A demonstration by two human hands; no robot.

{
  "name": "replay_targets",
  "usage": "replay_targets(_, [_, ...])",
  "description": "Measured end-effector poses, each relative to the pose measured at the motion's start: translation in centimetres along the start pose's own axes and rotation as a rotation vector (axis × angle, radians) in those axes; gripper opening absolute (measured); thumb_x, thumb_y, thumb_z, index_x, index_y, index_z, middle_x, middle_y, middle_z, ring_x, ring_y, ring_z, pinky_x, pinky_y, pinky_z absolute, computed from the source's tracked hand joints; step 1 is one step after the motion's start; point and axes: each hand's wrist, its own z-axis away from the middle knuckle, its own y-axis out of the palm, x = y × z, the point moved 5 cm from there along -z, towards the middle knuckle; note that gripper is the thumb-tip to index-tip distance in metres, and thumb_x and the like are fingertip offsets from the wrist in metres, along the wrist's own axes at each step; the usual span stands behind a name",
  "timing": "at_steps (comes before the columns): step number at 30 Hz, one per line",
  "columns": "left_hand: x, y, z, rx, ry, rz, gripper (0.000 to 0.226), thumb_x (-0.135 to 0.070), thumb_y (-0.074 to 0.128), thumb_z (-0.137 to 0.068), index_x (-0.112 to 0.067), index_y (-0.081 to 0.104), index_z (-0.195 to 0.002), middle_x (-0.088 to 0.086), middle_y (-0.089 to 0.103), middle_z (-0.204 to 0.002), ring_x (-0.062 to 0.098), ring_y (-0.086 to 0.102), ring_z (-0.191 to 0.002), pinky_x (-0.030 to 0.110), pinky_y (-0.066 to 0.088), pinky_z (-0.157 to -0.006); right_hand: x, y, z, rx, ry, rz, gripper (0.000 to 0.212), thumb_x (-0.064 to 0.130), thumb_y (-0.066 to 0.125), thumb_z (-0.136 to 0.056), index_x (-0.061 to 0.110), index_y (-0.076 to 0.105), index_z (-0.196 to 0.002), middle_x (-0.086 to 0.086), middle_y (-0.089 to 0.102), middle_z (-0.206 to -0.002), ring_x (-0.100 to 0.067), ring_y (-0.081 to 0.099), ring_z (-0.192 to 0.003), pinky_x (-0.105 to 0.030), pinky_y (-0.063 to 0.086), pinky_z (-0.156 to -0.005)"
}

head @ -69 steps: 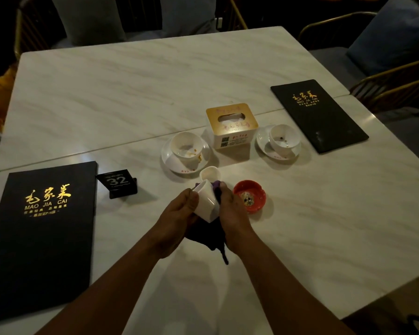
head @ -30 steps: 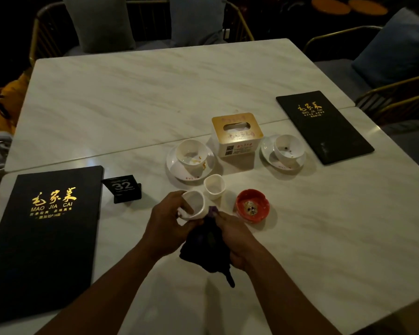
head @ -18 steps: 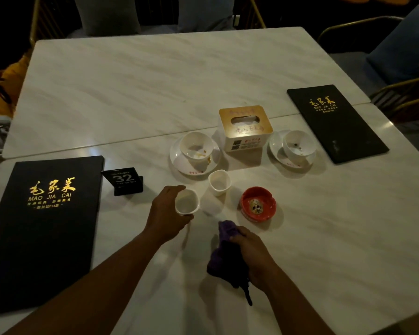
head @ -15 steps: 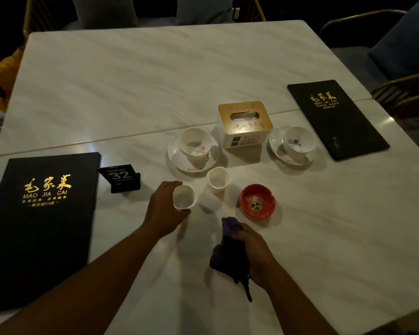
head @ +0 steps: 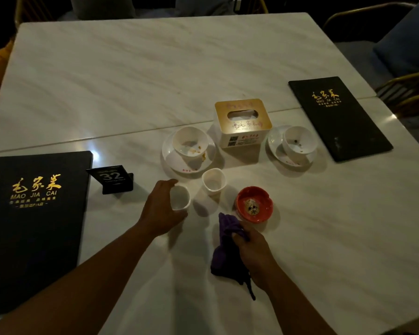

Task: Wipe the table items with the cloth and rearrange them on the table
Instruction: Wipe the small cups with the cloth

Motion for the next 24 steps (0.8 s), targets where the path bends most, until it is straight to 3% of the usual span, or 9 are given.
replay_targets(4, [-2.0, 0.3, -0.8, -0.008, 0.134, -0.069, 0.099, -0.044, 0.089, -0.064, -0.018, 0.037, -0.144, 0.004, 0.044, -0.143, 0.022, 0.047, -0.129, 0.036, 0.047, -0.101, 0.1, -0.9, -0.4, -0.016, -0.016, 0.006, 0.028, 0.022, 0.052, -0.099, 0.036, 0.058, -0.123, 0.008, 0.064, -0.114, -0.015, 0.061, -0.104, -0.043, 0.051, -0.099])
replay_targets(8, [-5.5, 1.8, -2.7, -0.042, 0.236, -0.147, 0.086, -0.04, 0.085, -0.069, -0.016, 0.043, -0.141, 0.005, 0.05, -0.138, 0.026, 0.053, -0.123, 0.041, 0.052, -0.094, -0.3, -1.9, -0.8, -0.026, 0.038, -0.155, 0.027, 0.021, 0.052, -0.099, 0.033, 0.06, -0.122, 0.002, 0.067, -0.113, -0.021, 0.065, -0.103, -0.046, 0.054, -0.095])
replay_targets(13, [-7.4, 5.1, -5.2, 0.049, 0.167, -0.189, 0.093, -0.046, 0.085, -0.068, -0.016, 0.039, -0.143, 0.007, 0.047, -0.14, 0.026, 0.052, -0.124, 0.044, 0.051, -0.096, -1.5, -2.5, -1.2, 0.081, 0.118, -0.418, 0.046, 0.003, 0.057, -0.088, 0.026, 0.06, -0.128, -0.011, 0.068, -0.12, -0.034, 0.067, -0.107, -0.055, 0.055, -0.092])
replay_targets(17, [-7.1, 6.6, -5.7, 0.103, 0.137, -0.241, 0.09, -0.041, 0.084, -0.071, -0.014, 0.039, -0.143, 0.009, 0.047, -0.138, 0.027, 0.053, -0.122, 0.041, 0.049, -0.096, -0.5, -2.9, -0.9, 0.128, 0.019, -0.336, 0.051, -0.006, 0.052, -0.089, 0.034, 0.062, -0.119, -0.003, 0.07, -0.117, -0.027, 0.068, -0.106, -0.05, 0.056, -0.093])
replay_targets(21, [-7.0, 6.7, -5.8, 0.06, 0.121, -0.202, 0.071, -0.033, 0.082, -0.077, -0.013, 0.047, -0.136, 0.01, 0.054, -0.13, 0.027, 0.057, -0.116, 0.039, 0.049, -0.093, 0.1, -3.1, -0.7, 0.13, -0.042, -0.226, 0.052, 0.003, 0.055, -0.095, 0.034, 0.052, -0.137, 0.004, 0.062, -0.131, -0.016, 0.062, -0.116, -0.043, 0.053, -0.1])
replay_targets(24, [-7.3, 6.1, -5.5, 0.027, 0.146, -0.153, 0.072, -0.034, 0.086, -0.071, -0.015, 0.052, -0.131, 0.008, 0.057, -0.126, 0.025, 0.058, -0.113, 0.036, 0.048, -0.091, 0.6, -3.6, -0.2, 0.116, -0.09, -0.134, 0.053, 0.008, 0.057, -0.096, 0.034, 0.047, -0.141, 0.006, 0.06, -0.132, -0.012, 0.059, -0.116, -0.041, 0.052, -0.1])
